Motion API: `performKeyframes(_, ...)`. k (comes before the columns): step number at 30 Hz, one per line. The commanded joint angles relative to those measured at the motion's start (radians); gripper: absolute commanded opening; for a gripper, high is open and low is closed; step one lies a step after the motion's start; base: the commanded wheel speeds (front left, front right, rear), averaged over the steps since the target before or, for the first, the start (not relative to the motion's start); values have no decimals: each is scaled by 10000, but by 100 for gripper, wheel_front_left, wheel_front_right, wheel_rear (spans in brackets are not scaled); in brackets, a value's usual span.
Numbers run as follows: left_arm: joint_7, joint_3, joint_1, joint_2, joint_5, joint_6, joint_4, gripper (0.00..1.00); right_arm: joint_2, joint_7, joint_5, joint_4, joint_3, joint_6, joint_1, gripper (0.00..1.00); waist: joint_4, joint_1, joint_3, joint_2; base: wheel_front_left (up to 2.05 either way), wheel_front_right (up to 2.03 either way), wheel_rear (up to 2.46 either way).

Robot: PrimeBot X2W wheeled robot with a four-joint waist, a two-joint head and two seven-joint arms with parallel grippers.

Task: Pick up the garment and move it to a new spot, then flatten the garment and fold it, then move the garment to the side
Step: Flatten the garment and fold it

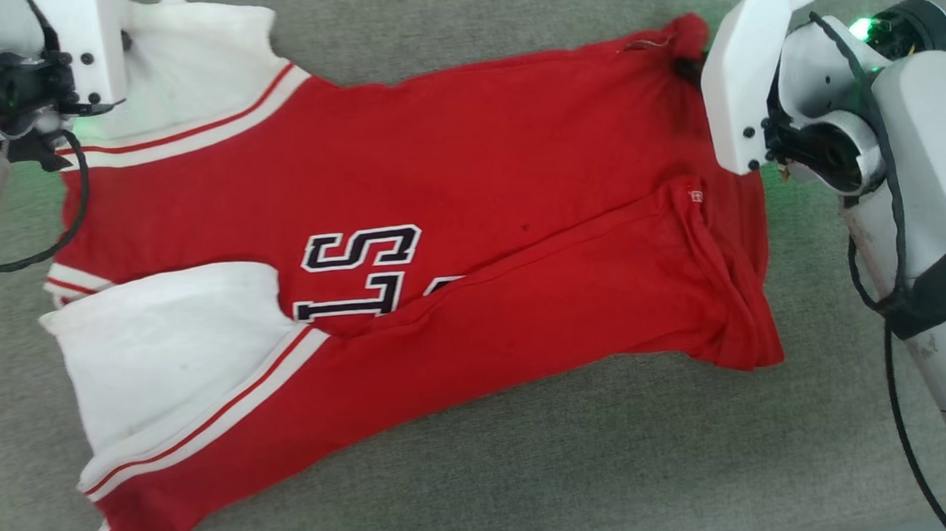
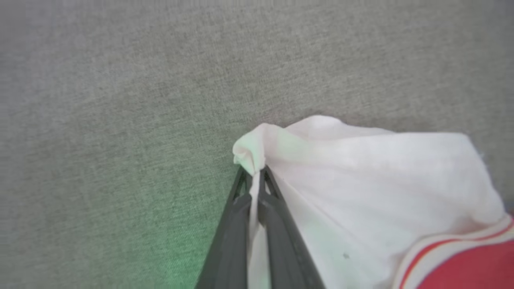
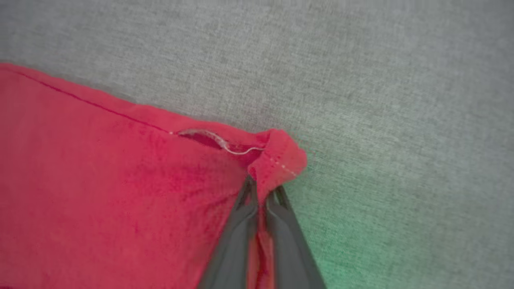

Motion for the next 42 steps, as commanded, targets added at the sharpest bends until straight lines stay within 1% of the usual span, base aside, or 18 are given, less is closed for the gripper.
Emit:
performKeyframes(1,-116,-36,35,-53,48,-117,70,0,-117,-173,26,225,131,-7,136,0,137,0,-150,0,0,0,0)
performKeyframes(7,-146,0,-36,-127,-79,-521,-110,0,-717,-1135,221,-172,286,-12,386,0,565,0,-719,0,0,0,0)
performKeyframes(9,-38,0,58,-129,-177,-597,-258,0,-941,-1374,310,-414,365,-12,609,0,705,0,-925,0,0,0,0)
performKeyframes(10,148,-1,213,-60,-286,-639,-492,0,-1178,-1584,399,-702,412,-12,886,0,831,0,-1134,0,0,0,0)
performKeyframes(14,532,-8,519,222,-505,-488,-1269,0,-1624,-1837,557,-1352,482,-12,1467,0,1046,0,-1501,0,0,0,0)
performKeyframes(16,739,-26,791,453,-518,-284,-1818,0,-1816,-1905,658,-1725,431,-12,1804,0,1130,0,-1659,0,0,0,0)
performKeyframes(20,1080,-11,1325,1048,-690,380,-3381,0,-2122,-1838,635,-2556,164,-12,2522,0,1277,0,-1940,0,0,0,0)
performKeyframes(22,1279,41,1760,1378,-912,824,-4353,0,-2218,-1736,728,-2983,-15,-12,2963,0,1353,0,-2084,0,0,0,0)
performKeyframes(27,1925,-30,2913,2510,-1291,2273,-7328,0,-2532,-1321,801,-4215,-436,-11,4144,0,1465,0,-2362,0,0,0,0)
performKeyframes(30,2056,-100,3672,3212,-1425,3235,-9166,0,-2801,-1046,942,-4951,-600,-12,4890,0,1522,0,-2444,0,0,0,0)
performKeyframes(33,2027,-141,4405,3736,-1682,3990,-10518,0,-2897,-815,1030,-5351,-994,-12,5660,0,1562,0,-2487,0,0,0,0)
performKeyframes(34,1955,-152,4652,3823,-1784,4160,-10818,0,-2879,-775,998,-5412,-1095,-12,5883,0,1571,0,-2509,0,0,0,0)
performKeyframes(36,1761,-196,5086,3932,-1866,4342,-11074,0,-2665,-715,1083,-5374,-1274,-11,6231,0,1579,0,-2530,0,0,0,0)
performKeyframes(38,1554,-261,5476,3897,-1971,4341,-10958,0,-2538,-603,998,-5152,-1384,-11,6453,0,1579,0,-2562,0,0,0,0)
performKeyframes(39,1346,-227,5596,3788,-2010,4291,-10777,0,-2435,-637,936,-5052,-1387,-11,6478,8,1578,0,-2583,0,0,0,0)
performKeyframes(40,1235,-232,5784,3682,-2135,4235,-10531,0,-2316,-638,898,-4889,-1399,-11,6509,40,1571,0,-2602,0,0,0,0)
performKeyframes(41,1143,-307,5980,3576,-2200,4130,-10292,0,-2227,-594,811,-4667,-1358,-11,6529,85,1562,0,-2642,0,0,0,0)
performKeyframes(42,1143,-307,5980,3576,-2200,4130,-10292,0,-2227,-594,811,-4667,-1358,-11,6529,85,1562,0,-2642,0,0,0,0)
